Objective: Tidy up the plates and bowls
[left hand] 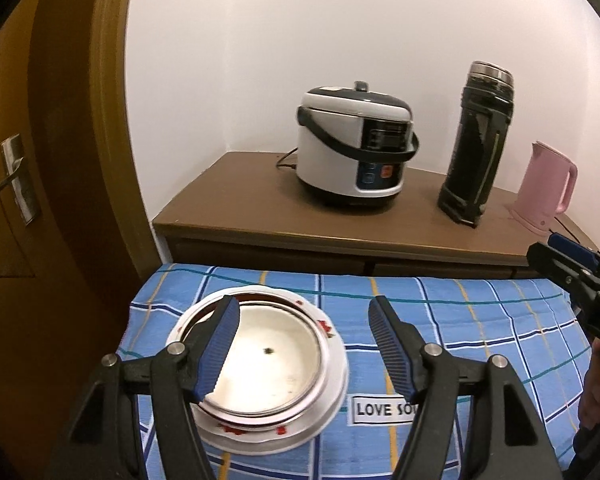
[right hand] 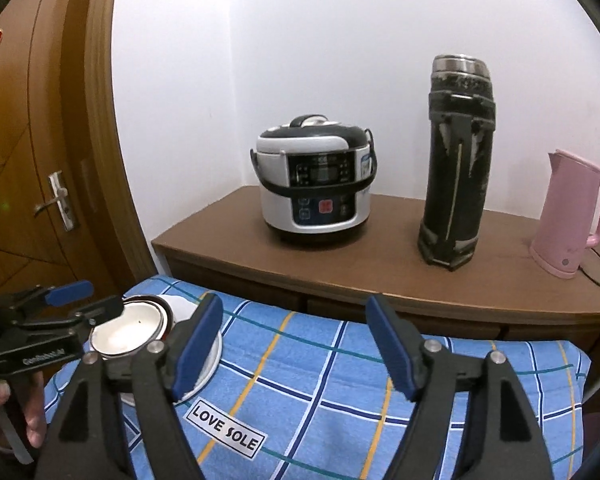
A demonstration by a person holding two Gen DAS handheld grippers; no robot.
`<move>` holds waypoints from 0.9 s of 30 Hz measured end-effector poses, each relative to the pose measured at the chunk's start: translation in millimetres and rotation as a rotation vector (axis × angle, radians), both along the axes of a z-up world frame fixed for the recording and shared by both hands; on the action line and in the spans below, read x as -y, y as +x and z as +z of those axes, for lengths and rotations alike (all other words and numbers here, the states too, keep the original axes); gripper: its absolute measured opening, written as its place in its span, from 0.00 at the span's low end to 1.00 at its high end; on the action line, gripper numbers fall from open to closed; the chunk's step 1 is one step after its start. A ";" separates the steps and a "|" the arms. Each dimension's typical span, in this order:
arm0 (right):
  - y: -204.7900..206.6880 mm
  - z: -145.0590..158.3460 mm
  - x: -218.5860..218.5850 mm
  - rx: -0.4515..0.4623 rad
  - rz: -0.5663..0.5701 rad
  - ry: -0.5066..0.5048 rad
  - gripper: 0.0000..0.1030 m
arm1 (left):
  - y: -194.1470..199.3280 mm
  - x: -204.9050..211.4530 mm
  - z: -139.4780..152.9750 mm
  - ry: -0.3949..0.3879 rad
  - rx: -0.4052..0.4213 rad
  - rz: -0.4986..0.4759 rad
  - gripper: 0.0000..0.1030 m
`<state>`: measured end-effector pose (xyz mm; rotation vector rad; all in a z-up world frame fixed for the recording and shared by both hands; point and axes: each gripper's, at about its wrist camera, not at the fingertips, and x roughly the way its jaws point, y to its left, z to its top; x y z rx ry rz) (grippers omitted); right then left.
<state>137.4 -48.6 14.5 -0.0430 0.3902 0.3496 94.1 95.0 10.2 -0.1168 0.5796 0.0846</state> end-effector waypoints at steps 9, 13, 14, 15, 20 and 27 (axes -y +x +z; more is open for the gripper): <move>-16.1 7.2 19.5 0.043 -0.033 0.003 0.76 | -0.6 22.6 7.3 0.016 0.013 -0.031 0.67; -21.0 9.9 25.8 0.057 -0.040 0.008 0.77 | 0.4 32.0 9.3 0.022 0.018 -0.047 0.67; -21.9 9.7 26.8 0.058 -0.041 0.007 0.77 | 1.1 34.0 9.4 0.024 0.018 -0.050 0.67; -22.6 9.7 27.5 0.060 -0.043 0.007 0.77 | 1.6 36.4 9.4 0.027 0.018 -0.053 0.67; -25.4 10.7 32.5 0.068 -0.050 0.013 0.78 | 1.7 43.3 9.6 0.033 0.018 -0.062 0.67; -31.5 13.3 34.1 0.085 -0.054 0.007 0.78 | 0.5 49.5 13.4 0.043 0.028 -0.070 0.67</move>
